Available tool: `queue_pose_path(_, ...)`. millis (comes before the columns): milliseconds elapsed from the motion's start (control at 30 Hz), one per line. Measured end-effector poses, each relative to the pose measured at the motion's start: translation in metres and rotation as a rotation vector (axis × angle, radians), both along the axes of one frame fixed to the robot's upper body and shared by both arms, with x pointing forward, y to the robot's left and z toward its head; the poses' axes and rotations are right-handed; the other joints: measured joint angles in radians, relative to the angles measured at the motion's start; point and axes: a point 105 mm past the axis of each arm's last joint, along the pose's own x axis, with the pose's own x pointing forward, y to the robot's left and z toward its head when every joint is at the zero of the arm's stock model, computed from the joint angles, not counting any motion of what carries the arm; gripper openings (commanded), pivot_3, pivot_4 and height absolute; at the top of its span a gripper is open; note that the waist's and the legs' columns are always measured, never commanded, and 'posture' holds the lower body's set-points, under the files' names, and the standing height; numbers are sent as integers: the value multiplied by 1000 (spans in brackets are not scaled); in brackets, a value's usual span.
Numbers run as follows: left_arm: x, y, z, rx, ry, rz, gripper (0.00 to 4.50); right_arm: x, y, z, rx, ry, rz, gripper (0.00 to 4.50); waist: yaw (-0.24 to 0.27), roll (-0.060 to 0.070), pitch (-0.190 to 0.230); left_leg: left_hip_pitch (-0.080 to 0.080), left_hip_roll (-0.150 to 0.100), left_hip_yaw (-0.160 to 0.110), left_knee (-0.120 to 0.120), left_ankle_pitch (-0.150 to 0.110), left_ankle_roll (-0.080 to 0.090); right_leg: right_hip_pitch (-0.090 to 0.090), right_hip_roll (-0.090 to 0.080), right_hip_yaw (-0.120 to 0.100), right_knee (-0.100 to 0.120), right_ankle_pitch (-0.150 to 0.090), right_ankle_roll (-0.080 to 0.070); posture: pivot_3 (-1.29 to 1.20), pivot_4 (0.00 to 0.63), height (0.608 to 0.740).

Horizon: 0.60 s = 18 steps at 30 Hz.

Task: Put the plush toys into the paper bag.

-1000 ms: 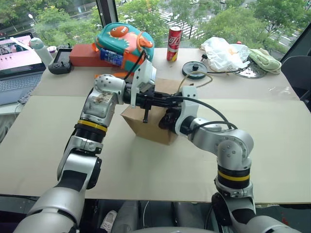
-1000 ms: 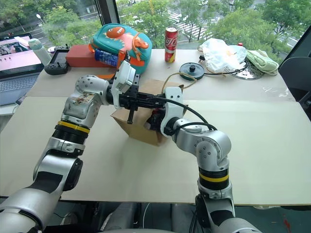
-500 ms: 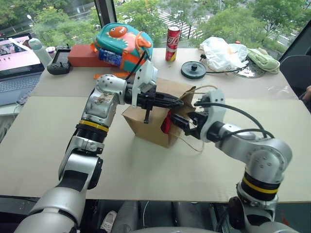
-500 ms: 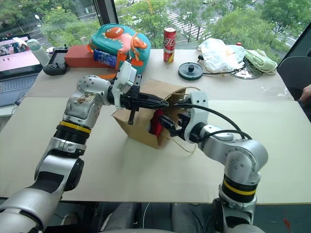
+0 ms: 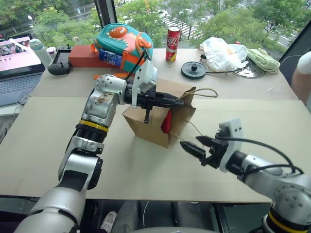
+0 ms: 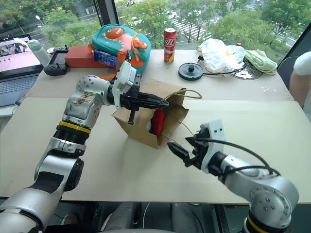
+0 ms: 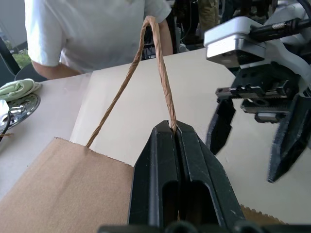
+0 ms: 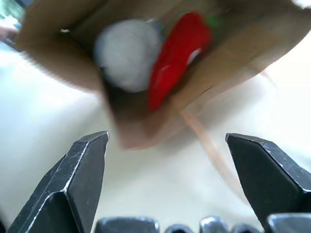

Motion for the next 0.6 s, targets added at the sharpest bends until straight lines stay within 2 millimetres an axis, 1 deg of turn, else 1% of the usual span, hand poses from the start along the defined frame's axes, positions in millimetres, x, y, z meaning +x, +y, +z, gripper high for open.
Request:
queue_pose_path(100,0,0,0,0,0,0,0,-5,5,-22,-72,62,-30,4313,-1,0,0,0,0,0,0,0,0,0,0,0,0,0,0,0,150,740)
queue_pose_path(133,0,0,0,0,0,0,0,-4,6,-25,-85,66,-45,4313,-1,0,0,0,0,0,1,0,0,0,0,0,0,0,0,0,150,740)
queue_pose_path(200,0,0,0,0,0,-1,0,-1,8,-25,-79,50,-68,4313,-1,0,0,1,0,0,1,0,0,0,0,0,0,0,0,0,150,740)
queue_pose_path(300,0,0,0,0,0,-1,0,1,14,-26,12,61,-122,4313,1,0,0,1,1,0,0,0,0,0,1,0,0,0,1,0,150,740)
queue_pose_path(333,0,0,0,0,0,-1,0,1,16,-30,64,91,-150,4313,1,0,0,0,0,-1,0,0,0,0,1,0,0,0,0,0,150,740)
queue_pose_path(400,0,0,0,0,0,-2,0,2,16,-41,109,144,-200,4313,1,0,0,0,0,0,0,0,0,0,0,0,0,0,0,0,150,740)
queue_pose_path(467,0,0,0,0,1,-1,0,5,16,-44,147,158,-237,4313,1,0,0,0,0,0,0,0,0,0,0,0,0,0,0,0,150,740)
queue_pose_path(533,0,0,0,0,1,-1,0,10,19,-45,252,177,-294,4313,0,0,0,2,0,0,0,0,0,1,0,0,0,0,0,0,150,740)
queue_pose_path(600,0,0,0,-1,1,-2,0,17,17,-46,350,198,-367,4313,-2,0,0,3,2,0,0,0,0,1,1,0,0,0,0,0,150,740)
